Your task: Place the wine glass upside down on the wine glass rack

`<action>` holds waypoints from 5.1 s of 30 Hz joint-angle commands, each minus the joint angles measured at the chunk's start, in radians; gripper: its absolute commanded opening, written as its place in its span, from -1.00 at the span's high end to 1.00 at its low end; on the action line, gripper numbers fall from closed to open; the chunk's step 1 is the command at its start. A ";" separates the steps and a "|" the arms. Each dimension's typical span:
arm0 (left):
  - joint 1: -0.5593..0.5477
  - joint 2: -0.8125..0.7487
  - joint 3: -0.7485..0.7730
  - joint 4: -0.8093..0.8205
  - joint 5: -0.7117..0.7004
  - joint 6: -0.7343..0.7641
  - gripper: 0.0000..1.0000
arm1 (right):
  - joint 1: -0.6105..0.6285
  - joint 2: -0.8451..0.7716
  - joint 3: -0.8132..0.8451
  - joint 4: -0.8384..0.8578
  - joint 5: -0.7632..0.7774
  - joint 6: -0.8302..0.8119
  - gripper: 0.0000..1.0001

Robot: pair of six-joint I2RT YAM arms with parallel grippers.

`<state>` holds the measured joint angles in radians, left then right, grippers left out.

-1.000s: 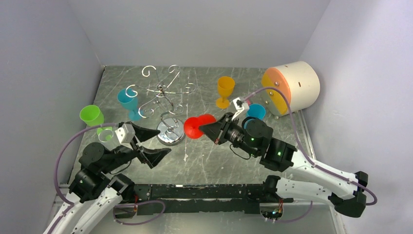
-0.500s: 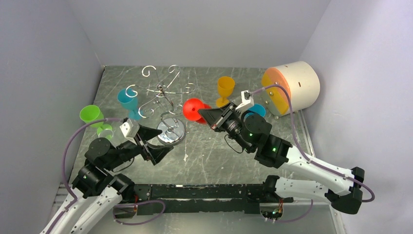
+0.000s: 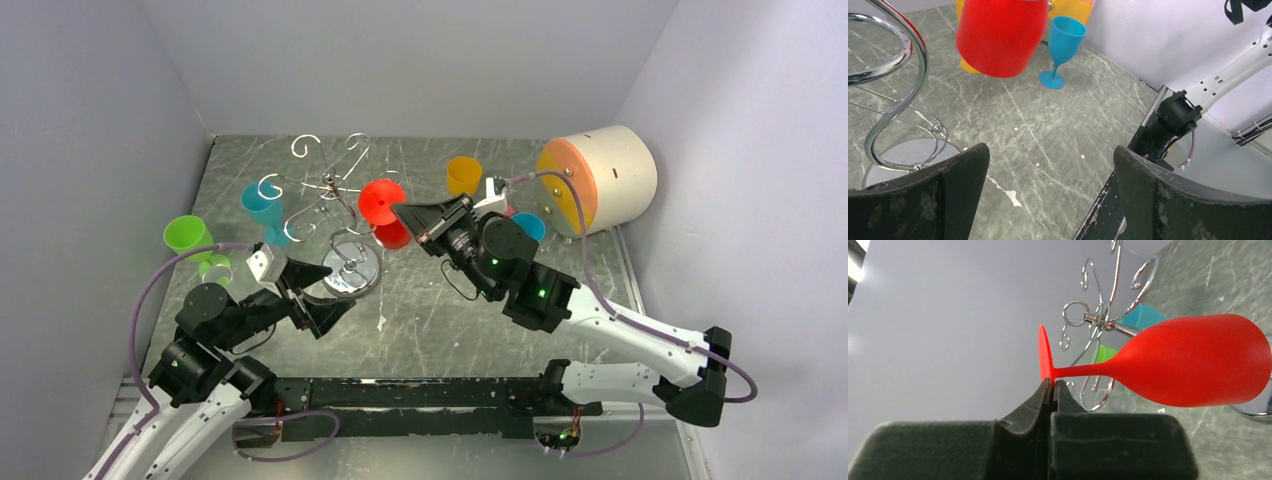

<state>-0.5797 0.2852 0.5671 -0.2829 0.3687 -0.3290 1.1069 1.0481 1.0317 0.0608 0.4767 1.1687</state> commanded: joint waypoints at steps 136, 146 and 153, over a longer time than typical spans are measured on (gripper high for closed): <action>0.003 0.256 0.360 -0.175 -0.375 -0.334 0.47 | -0.047 0.260 0.179 0.029 -0.303 0.143 1.00; 0.002 0.279 0.343 -0.153 -0.348 -0.329 0.57 | -0.047 0.293 0.185 0.061 -0.358 0.163 1.00; 0.002 0.275 0.342 -0.168 -0.360 -0.323 0.60 | -0.046 0.276 0.165 0.069 -0.366 0.182 1.00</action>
<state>-0.5797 0.5499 0.9257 -0.4553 0.0124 -0.6743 1.0595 1.3434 1.1950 0.0887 0.1326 1.3319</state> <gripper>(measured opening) 0.207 0.018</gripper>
